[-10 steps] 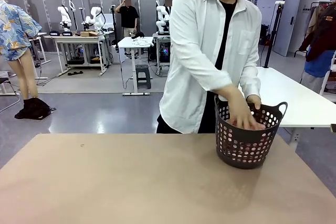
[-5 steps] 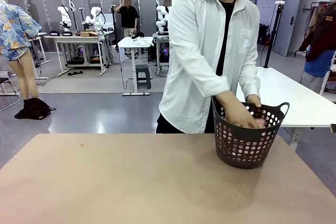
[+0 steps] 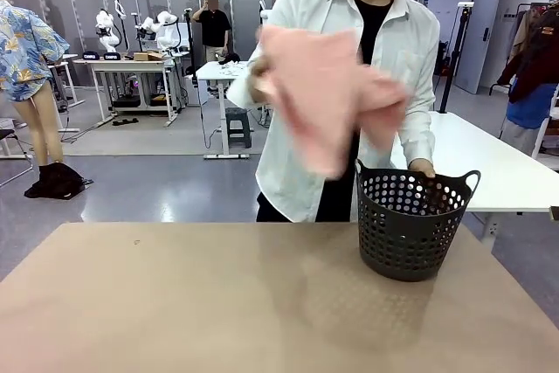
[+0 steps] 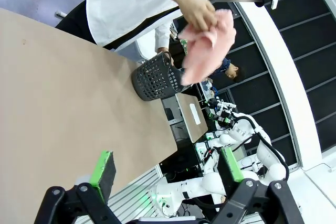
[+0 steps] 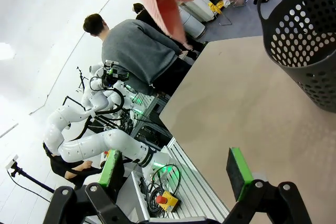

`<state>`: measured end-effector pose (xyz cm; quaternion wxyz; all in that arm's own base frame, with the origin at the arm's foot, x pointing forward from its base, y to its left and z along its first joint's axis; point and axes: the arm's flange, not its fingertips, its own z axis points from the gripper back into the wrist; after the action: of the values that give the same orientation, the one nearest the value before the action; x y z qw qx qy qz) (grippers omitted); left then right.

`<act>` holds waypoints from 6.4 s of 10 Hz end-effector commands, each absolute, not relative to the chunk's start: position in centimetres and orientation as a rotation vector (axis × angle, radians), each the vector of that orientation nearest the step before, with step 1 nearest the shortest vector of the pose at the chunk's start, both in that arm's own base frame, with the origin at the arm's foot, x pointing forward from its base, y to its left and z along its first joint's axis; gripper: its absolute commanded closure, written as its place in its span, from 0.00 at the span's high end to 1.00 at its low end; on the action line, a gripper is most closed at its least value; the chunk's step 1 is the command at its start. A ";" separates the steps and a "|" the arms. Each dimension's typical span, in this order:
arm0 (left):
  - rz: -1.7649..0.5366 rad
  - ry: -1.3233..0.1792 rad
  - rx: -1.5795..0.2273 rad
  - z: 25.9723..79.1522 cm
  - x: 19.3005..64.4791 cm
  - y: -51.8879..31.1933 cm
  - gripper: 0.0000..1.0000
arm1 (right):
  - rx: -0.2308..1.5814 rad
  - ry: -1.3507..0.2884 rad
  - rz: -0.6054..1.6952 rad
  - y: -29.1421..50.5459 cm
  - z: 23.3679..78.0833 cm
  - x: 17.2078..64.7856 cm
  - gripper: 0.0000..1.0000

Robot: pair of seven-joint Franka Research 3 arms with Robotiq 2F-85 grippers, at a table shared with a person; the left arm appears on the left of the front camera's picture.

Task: Fold the towel.
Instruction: Grab the top end of the 100 cm Hotel Towel extended by the human.

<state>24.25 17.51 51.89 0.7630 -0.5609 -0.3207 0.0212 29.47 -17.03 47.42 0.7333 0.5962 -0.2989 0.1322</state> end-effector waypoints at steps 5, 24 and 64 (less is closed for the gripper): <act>0.028 -0.715 -1.230 51.9 24.3 17.4 1.00 | 1.302 -0.666 0.288 -16.9 47.5 29.4 1.00; 0.028 -0.715 -1.230 51.9 24.3 17.4 1.00 | 1.302 -0.666 0.288 -16.9 47.5 29.4 1.00; -1.286 -0.791 -0.229 68.3 19.2 -6.6 1.00 | 0.291 -0.581 1.383 0.0 68.8 27.0 1.00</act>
<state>19.58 -5.37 67.10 0.7424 -0.1429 -0.3552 -0.5497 27.45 -1.05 67.39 0.7426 0.1641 -0.2798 0.5860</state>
